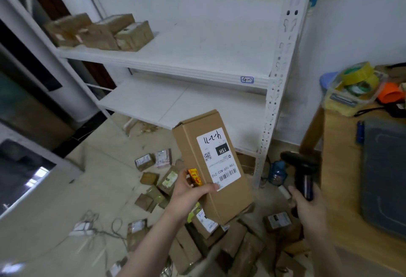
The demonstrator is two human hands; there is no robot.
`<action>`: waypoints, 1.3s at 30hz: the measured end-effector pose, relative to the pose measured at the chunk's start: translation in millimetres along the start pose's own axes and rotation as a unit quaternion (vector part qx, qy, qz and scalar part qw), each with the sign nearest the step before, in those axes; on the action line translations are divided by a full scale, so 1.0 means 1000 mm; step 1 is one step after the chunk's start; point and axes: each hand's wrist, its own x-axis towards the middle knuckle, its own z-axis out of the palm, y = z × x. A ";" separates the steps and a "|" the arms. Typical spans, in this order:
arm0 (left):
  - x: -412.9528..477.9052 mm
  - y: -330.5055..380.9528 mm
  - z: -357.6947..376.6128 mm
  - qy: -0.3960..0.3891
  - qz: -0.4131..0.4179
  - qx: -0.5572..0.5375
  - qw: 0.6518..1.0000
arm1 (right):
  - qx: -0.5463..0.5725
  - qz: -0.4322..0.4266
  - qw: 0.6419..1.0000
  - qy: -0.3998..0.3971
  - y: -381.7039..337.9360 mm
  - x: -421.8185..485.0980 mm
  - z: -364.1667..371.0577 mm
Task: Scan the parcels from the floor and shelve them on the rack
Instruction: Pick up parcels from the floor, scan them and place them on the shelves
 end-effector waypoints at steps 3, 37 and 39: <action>0.003 -0.005 -0.008 -0.007 -0.003 0.020 1.000 | -0.028 -0.061 0.991 -0.113 -0.011 -0.035 0.025; -0.016 -0.025 -0.026 0.062 0.047 -0.056 0.995 | -0.099 -0.135 0.959 -0.227 -0.032 -0.088 0.070; -0.018 -0.027 -0.030 0.064 0.043 -0.056 0.995 | -0.106 -0.146 0.956 -0.233 -0.034 -0.091 0.073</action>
